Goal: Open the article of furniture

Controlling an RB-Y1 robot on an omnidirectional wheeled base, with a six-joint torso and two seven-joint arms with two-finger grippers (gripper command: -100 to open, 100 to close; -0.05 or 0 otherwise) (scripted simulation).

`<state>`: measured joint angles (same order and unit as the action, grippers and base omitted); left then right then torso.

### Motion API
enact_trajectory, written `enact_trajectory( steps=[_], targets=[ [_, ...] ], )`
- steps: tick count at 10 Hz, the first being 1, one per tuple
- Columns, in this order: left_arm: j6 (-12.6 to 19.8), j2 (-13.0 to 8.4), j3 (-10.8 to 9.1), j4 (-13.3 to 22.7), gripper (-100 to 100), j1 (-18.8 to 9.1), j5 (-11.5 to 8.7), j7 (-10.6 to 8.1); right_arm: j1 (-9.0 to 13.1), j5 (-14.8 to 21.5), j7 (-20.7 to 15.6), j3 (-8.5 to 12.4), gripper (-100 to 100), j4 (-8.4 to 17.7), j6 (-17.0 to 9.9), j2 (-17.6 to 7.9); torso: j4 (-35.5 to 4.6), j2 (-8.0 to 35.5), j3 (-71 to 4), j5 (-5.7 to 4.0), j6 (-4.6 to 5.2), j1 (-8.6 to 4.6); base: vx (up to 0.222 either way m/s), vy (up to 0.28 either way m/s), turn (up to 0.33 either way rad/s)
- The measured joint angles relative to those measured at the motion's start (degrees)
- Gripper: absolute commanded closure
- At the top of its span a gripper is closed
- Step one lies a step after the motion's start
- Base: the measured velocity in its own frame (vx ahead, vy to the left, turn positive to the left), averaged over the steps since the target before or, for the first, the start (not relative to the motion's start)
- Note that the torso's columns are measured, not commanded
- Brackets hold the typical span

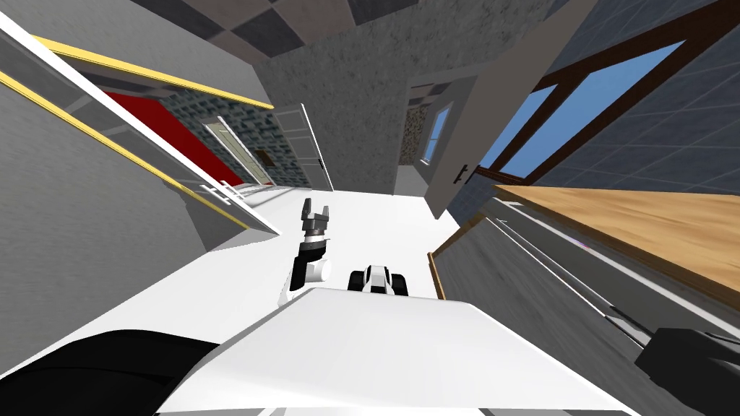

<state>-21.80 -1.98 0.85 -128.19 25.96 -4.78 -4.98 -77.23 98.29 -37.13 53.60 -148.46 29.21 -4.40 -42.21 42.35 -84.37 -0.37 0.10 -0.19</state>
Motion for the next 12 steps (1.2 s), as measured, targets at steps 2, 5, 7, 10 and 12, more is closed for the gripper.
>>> enact_trajectory(
  steps=[2,5,7,10,12],
  targets=[
    [0.0,0.0,-0.02,0.0,0,0.0,0.0,0.0,-0.2,-0.3,-0.1,-0.2,-100,-0.2,0.2,0.2,-0.1,0.1,-0.1,0.19,0.02,-0.38,0.009,0.073,0.019],
    [0.0,0.0,-0.02,0.0,0,0.0,0.0,0.0,-2.2,-3.6,2.4,4.3,-100,-0.4,0.4,-1.8,-0.1,0.0,-0.2,0.43,-0.06,0.11,-0.01,0.021,0.041],
    [0.0,0.0,-0.02,0.0,0,0.0,0.0,0.0,-3.5,-5.0,4.8,7.5,-100,-1.0,0.6,-2.8,-0.1,-0.1,-0.2,0.4,-0.08,0.22,-0.006,0.018,0.023],
    [0.0,0.0,-0.02,0.0,0,0.0,0.0,0.0,-5.2,-7.8,7.4,11.8,-100,-1.1,0.7,-4.6,-0.1,-0.1,-0.2,0.37,-0.1,0.2,-0.004,0.022,0.031],
    [0.0,0.0,-0.02,0.0,0,0.0,0.0,0.0,-5.9,-9.1,8.0,13.4,0,-1.1,0.8,-5.0,-0.1,-0.1,-0.2,0.35,-0.1,0.15,-0.001,0.005,0.002]
  ],
)
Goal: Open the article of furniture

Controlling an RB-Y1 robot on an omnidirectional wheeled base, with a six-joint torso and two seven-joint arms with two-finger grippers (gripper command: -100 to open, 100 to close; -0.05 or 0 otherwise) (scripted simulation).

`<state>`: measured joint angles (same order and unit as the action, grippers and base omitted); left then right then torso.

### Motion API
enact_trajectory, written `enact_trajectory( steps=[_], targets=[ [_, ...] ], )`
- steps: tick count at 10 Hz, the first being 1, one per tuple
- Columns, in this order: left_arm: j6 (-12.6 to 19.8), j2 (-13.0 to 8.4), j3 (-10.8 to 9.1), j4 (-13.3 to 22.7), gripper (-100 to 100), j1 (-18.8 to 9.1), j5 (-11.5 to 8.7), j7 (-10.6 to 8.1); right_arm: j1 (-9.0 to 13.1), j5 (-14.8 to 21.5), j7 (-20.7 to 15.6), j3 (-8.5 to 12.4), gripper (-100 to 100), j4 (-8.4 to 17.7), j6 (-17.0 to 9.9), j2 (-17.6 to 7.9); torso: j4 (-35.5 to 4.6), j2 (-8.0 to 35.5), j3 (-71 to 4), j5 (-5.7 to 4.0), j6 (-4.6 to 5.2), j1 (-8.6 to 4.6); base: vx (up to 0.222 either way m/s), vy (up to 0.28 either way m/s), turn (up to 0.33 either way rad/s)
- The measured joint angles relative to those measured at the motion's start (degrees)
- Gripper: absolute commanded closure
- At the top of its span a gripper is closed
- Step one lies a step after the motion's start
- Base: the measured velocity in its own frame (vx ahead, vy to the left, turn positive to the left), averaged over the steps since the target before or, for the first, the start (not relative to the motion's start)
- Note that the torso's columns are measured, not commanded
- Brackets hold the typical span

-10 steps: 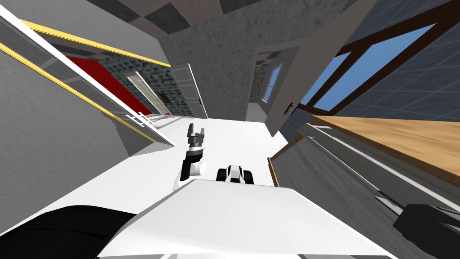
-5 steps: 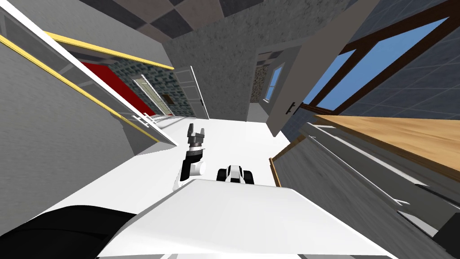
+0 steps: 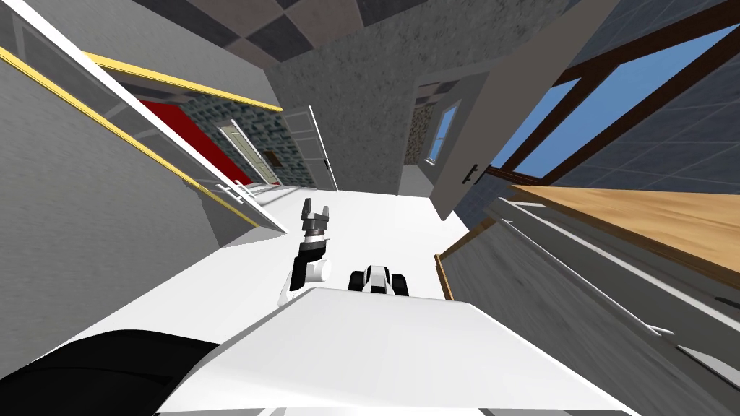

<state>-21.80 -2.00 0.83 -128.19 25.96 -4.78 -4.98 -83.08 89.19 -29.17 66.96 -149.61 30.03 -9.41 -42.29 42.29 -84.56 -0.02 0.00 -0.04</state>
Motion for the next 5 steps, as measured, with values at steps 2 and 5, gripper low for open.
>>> enact_trajectory(
  steps=[2,5],
  targets=[
    [0.0,0.0,0.0,0.0,0,0.0,0.0,0.0,0.0,0.0,0.0,0.0,0,0.0,0.0,0.0,0.0,0.0,0.0,0.01,0.0,0.01,0.0,0.0,0.0],
    [0.0,0.0,0.0,0.0,0,0.0,0.0,0.0,0.0,0.0,0.0,0.0,0,0.0,0.0,0.0,0.0,0.0,0.0,0.02,0.0,0.05,0.0,0.0,0.0]
  ],
)
